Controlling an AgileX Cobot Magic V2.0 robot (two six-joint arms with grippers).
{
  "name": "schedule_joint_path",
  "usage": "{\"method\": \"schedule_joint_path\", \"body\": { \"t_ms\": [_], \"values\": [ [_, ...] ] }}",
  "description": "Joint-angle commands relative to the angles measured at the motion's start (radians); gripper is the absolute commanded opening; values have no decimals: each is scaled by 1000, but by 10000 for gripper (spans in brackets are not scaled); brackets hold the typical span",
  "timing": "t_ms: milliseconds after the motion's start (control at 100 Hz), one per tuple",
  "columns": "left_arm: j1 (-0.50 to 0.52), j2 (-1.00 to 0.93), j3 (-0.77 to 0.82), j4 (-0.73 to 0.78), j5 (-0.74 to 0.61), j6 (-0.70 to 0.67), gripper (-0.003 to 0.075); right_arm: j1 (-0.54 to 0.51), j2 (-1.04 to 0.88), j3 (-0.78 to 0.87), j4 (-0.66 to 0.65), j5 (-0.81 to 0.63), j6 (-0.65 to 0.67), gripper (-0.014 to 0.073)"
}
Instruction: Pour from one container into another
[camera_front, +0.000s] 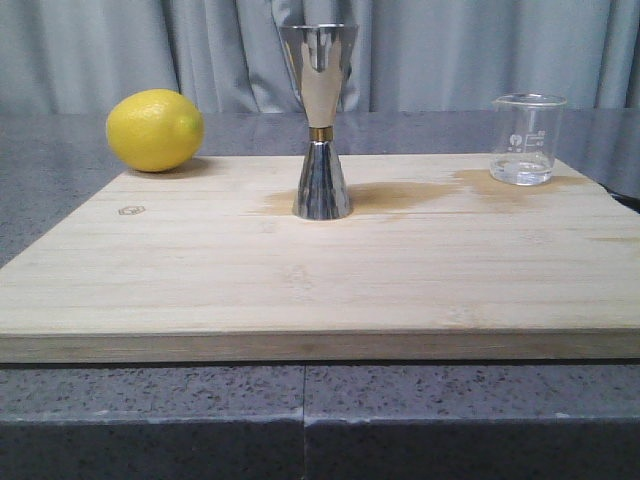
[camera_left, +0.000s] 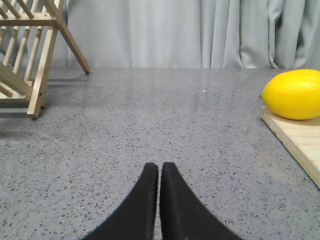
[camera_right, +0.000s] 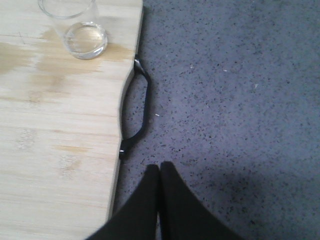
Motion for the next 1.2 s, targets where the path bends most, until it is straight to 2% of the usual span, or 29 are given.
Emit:
{"method": "schedule_joint_path", "body": {
  "t_ms": [0,140,210,390,510,710,1010,1190],
  "values": [
    [2,-20,28,-12,-71,2,-19,-5,-2,-34,-13,-52,-6,-46],
    [2,-20,28,-12,-71,2,-19,-6,-22,-31,-21,-53,-6,-46],
    [2,-20,28,-12,-71,2,-19,-38,-81,-9,-45,-77,-6,-46],
    [2,-20,28,-12,-71,2,-19,-170,-332,142,-27,-282,-6,-46],
    [2,-20,28,-12,-71,2,-19,-222,-482,278,-15,-428,-6,-46],
    [2,-20,28,-12,-71,2,-19,-229,-663,501,-15,-578,-6,-46],
    [2,-20,28,-12,-71,2,-19,-229,-775,719,-15,-830,-6,-46],
    [2,-20,28,-12,-71,2,-19,-229,-780,724,-15,-822,-6,-46]
  ]
}}
